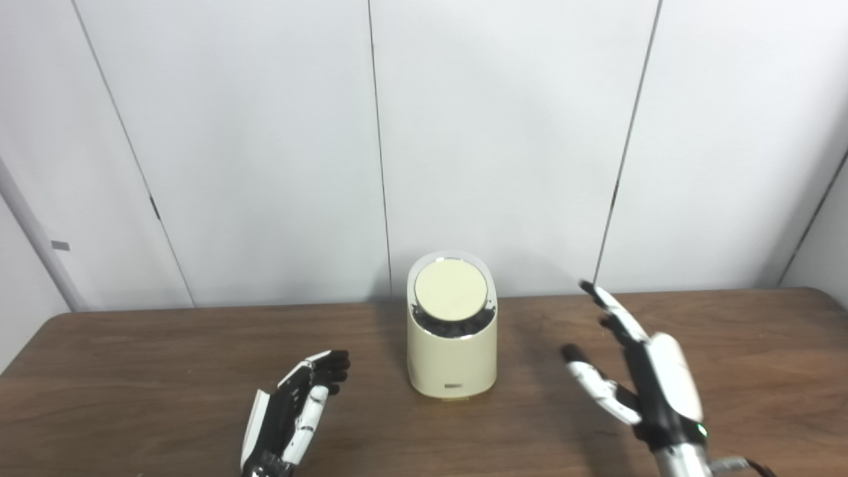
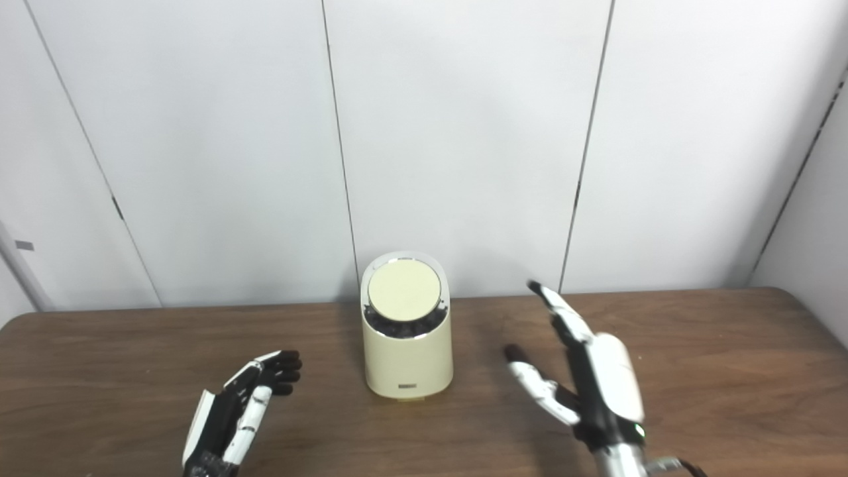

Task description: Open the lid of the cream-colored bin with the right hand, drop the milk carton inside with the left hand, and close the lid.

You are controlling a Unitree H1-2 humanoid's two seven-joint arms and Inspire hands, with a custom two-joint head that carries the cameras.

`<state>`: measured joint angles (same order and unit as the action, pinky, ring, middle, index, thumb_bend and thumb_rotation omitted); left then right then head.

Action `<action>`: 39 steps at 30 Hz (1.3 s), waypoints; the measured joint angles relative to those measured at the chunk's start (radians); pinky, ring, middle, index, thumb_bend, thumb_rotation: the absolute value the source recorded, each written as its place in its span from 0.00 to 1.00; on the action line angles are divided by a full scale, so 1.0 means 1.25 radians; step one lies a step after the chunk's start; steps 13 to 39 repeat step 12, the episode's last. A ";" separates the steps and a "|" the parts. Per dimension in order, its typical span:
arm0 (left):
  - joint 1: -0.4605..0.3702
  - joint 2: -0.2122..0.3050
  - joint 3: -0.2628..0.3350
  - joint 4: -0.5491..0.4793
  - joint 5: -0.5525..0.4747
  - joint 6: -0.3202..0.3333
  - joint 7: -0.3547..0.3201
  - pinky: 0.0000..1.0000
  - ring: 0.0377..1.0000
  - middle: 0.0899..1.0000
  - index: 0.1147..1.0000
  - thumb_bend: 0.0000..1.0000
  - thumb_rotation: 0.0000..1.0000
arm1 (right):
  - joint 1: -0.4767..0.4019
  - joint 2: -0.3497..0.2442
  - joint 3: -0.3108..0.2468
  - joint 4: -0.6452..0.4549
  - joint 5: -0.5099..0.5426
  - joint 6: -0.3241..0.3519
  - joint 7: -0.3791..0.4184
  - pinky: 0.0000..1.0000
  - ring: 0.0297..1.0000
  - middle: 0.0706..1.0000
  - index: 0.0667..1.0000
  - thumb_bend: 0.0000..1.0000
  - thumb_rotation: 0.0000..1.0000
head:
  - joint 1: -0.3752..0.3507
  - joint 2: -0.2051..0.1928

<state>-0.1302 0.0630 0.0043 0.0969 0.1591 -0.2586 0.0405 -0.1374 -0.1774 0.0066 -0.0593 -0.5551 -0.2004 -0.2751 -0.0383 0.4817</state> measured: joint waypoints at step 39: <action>0.000 -0.007 0.017 0.003 0.002 -0.004 0.035 0.59 0.66 0.66 0.65 0.21 0.17 | 0.045 0.036 -0.049 0.057 0.195 -0.063 -0.003 0.53 0.62 0.65 0.66 0.27 0.36 | -0.009 0.006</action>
